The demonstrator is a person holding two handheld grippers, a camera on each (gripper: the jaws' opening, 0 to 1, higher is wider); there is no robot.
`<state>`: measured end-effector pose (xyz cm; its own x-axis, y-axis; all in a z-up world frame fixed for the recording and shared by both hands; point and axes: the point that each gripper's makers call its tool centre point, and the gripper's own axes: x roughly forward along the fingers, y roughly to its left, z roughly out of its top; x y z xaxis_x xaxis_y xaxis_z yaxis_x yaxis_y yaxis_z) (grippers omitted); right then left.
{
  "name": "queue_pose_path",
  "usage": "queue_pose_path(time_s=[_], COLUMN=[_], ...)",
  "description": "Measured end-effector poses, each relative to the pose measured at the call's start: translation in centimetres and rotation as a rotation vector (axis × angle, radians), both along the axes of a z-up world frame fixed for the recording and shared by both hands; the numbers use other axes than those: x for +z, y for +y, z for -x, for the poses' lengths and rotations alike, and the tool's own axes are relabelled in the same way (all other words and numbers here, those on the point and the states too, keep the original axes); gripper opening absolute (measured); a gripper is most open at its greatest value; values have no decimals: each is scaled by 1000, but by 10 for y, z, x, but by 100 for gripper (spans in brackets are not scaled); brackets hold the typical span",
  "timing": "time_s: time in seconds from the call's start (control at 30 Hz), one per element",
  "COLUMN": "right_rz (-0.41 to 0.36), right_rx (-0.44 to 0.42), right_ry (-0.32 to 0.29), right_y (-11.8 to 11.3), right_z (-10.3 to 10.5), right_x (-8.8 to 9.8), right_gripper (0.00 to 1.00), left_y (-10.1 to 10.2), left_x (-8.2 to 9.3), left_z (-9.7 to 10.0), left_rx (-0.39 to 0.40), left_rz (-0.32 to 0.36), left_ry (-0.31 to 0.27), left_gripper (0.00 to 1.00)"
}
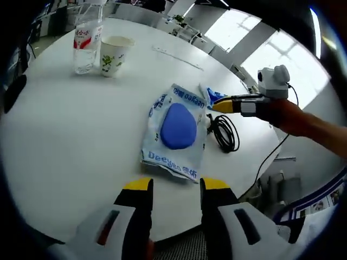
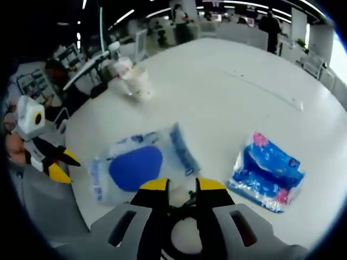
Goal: Arrange the tabletop items into an orderly group along one side of the table until the central work area is clear of visible clutter.
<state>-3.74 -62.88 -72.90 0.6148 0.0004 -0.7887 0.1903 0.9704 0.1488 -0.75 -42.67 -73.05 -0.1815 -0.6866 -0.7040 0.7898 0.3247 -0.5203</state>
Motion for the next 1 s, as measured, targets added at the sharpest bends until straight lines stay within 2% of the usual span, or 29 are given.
queue_pose_path(time_s=[0.17,0.3,0.6,0.73,0.83,1.0], right_rz=[6,8,21,23,14,16], right_rx=[15,29,53,72,77,93], right_ry=[4,8,26,33,40,48], right_y=[-1,-1,-6,-4,-2,2], right_z=[-7,-12,-19,-22,-24,-27], right_x=[0,1,-1,-1,-2,-1], right_gripper=[18,19,20,21,24,26], left_y=[-1,0,-3,-6,-11,-16], left_x=[-3,-9,-10,-12,-13,-17], left_z=[4,8,12,11,13,20], left_rx=[1,-12,24,51,88,90], left_rz=[-6,-28,-23,-37,-39,-50], left_ry=[15,24,65,54,75,74], left_gripper=[35,44,40,37,37,37])
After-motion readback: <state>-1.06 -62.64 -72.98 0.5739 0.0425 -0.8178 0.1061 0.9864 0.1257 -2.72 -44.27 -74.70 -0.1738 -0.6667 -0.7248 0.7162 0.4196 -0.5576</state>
